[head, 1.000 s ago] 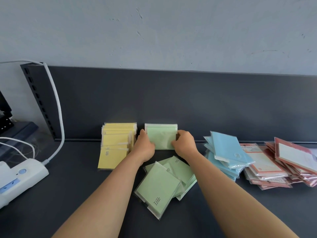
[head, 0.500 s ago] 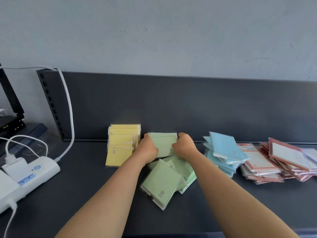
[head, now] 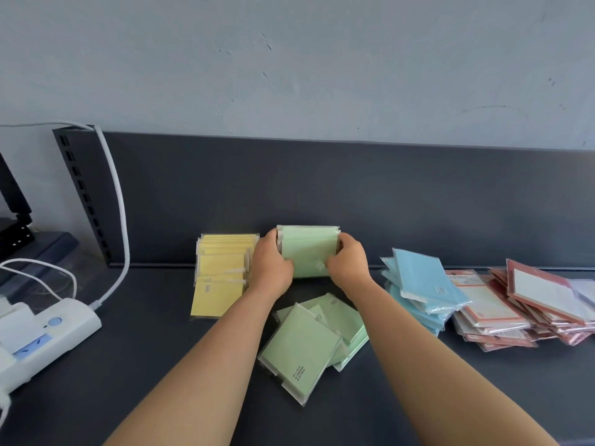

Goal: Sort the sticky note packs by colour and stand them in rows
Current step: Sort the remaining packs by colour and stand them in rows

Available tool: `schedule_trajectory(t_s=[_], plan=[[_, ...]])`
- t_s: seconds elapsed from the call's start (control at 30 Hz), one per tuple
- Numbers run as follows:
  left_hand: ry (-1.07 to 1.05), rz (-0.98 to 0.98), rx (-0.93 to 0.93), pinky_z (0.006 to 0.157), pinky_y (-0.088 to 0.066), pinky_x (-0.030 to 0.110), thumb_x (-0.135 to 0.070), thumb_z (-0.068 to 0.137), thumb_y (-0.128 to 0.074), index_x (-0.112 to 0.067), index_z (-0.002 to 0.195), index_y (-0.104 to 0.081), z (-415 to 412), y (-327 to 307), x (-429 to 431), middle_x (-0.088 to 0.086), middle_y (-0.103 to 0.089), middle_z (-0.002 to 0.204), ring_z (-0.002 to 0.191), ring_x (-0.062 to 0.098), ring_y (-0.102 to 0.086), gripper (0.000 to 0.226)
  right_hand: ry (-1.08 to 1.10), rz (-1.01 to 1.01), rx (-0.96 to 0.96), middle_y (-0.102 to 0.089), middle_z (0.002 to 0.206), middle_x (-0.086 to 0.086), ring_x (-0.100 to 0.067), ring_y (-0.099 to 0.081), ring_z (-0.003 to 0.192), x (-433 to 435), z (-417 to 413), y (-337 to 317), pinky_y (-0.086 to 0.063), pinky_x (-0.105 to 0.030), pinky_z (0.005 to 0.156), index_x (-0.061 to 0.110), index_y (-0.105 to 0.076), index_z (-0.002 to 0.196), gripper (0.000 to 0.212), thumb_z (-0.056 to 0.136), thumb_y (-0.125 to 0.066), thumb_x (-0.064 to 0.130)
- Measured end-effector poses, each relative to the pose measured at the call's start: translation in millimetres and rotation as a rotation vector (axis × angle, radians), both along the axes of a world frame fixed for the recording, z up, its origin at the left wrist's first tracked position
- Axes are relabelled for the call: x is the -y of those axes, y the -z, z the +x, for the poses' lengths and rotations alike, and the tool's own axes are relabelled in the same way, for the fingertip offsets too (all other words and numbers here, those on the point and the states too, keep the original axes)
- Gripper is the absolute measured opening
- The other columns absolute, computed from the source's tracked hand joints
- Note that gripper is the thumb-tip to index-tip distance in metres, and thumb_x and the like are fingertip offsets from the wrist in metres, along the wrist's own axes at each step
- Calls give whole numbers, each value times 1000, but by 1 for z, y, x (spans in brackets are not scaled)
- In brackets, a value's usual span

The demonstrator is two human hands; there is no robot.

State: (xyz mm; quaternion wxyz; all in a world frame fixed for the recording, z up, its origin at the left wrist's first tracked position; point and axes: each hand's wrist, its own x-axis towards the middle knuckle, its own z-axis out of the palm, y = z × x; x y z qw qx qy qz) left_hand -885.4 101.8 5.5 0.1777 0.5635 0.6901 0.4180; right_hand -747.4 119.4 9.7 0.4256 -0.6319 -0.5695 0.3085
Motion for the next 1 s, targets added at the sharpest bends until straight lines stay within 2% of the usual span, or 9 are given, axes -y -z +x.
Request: schedule_trajectory(t_s=[0.1,0.2,0.37,0.47,0.6,0.73,0.77,0.87,1.0], plan=[[-30,-68,-105,85,-43,34,-10,88,-59,-22,123,-49,-2,4,-11,0,-52,118,109,24,-50,38,3,-38,33,-60,89,-6,-19,-53,72,-8,1,5,-38,-22,51,7,-58,102,37,81,-34,-12],[19,-162,-77,85,-46,34,0,89,-54,-16,130,-45,-1,11,-14,5,-53,122,110,25,-53,46,-22,-100,120,-61,94,-7,-20,-54,75,-9,3,14,-39,-22,51,5,-59,105,36,83,-37,-12],[42,-187,-84,70,-40,31,5,90,-48,-13,129,-38,4,13,-13,5,-56,106,89,21,-52,44,2,-133,168,-60,97,-7,-19,-53,76,-12,6,17,-38,-24,50,7,-56,108,33,84,-41,-9],[-1,-148,-93,73,-37,30,5,91,-49,-13,128,-37,3,11,-15,5,-55,112,91,20,-49,43,14,-88,145,-62,98,-5,-18,-55,79,-15,6,17,-39,-22,53,9,-58,111,37,83,-43,-10],[-11,-173,-97,73,-36,29,5,91,-47,-11,128,-35,4,9,-12,5,-51,109,90,19,-47,41,18,-75,155,-63,106,-6,-18,-55,83,-17,1,18,-38,-21,53,9,-59,115,41,85,-40,-12],[-17,-199,-57,76,-37,29,5,91,-48,-10,127,-34,6,6,-12,8,-51,117,95,19,-47,41,16,-86,188,-63,110,-8,-19,-53,84,-18,0,15,-40,-24,63,7,-59,116,39,86,-42,-10],[-22,-206,-47,77,-38,29,4,91,-49,-9,126,-35,7,6,-11,9,-51,121,99,21,-49,40,11,-98,198,-62,110,-8,-19,-52,84,-19,1,15,-40,-24,63,7,-59,116,37,86,-43,-9],[-28,-238,-24,83,-41,31,1,92,-53,-7,128,-37,8,6,-9,13,-49,129,114,28,-52,41,-4,-123,222,-61,108,-9,-18,-51,78,-17,2,16,-33,-19,49,6,-59,113,30,88,-47,-6],[15,-243,-53,94,-40,34,-7,96,-54,-4,139,-28,13,0,-2,16,-37,142,125,31,-45,50,-10,-121,223,-57,93,-7,-15,-48,68,-11,3,14,-33,-19,47,3,-58,100,14,89,-52,-2]])
